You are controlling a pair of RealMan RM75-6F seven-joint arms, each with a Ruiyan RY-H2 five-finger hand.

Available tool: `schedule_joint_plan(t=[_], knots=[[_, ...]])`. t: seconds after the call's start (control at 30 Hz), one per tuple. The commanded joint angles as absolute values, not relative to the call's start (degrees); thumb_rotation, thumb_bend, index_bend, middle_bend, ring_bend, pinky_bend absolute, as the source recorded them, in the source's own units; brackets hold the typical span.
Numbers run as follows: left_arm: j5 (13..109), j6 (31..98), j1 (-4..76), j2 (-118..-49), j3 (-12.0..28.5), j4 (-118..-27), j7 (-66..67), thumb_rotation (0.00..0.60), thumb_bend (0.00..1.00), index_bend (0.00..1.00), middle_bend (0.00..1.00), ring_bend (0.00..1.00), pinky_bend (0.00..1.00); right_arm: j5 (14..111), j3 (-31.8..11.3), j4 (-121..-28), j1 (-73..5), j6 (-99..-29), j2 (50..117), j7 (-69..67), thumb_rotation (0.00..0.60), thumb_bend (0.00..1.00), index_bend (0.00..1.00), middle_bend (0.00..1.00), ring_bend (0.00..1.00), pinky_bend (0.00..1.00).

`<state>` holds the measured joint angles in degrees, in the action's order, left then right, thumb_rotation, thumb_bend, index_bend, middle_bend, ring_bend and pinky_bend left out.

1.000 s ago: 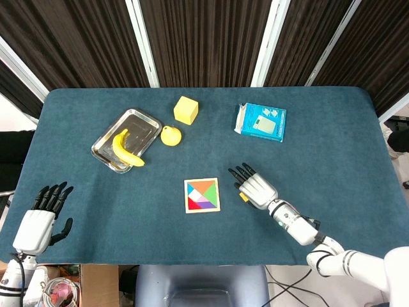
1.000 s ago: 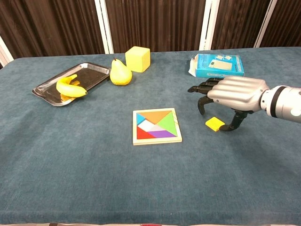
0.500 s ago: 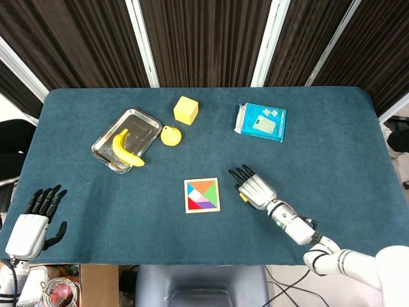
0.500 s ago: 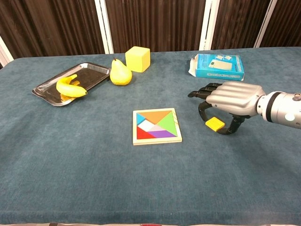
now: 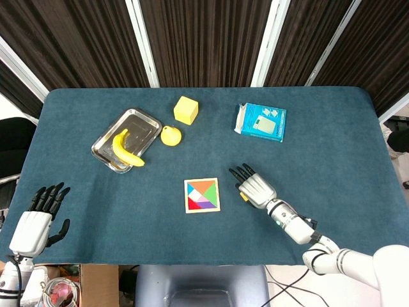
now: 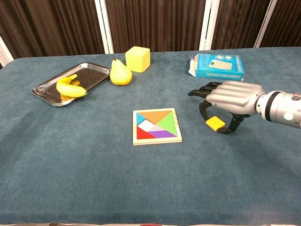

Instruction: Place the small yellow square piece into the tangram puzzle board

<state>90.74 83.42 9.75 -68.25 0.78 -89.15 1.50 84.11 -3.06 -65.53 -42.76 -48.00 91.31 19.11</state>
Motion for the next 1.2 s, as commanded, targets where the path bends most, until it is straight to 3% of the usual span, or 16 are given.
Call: schedule_joint_plan(t=[0.03,0.37,0.63,1.2], knots=[[90.7,83.4,9.8,-68.3,0.8,-89.2,1.5,0.6,0.49,0.0,0.0,0.0,0.0,84.4,-3.1,-65.7,-42.8,-48.7,91.2,19.0,0.6,0.43,0.65,0.01,0.0,0.0],[91.0,83.6,9.7,-68.3,0.6,-89.1,1.5,0.6,0.49,0.0,0.0,0.0,0.0,87.5,-4.2,-71.6,-44.6,-52.1,88.2,21.2,0.6,0.43,0.69,0.04,0.0,0.0],[90.0,83.7,9.6,-68.2,1.2,-89.3,1.6,0.6,0.49,0.0,0.0,0.0,0.0,84.5,-8.7,-75.2,-50.2,-47.6,90.5,25.5,0.6,0.43,0.69,0.04,0.0,0.0],[89.9,84.3,9.2,-67.2,1.3,-89.2,0.0,0.6,0.49,0.0,0.0,0.0,0.0,79.5,-10.3,-66.0,-56.7,-42.7,100.6,27.7,0.6,0.43,0.68,0.04,0.0,0.0]])
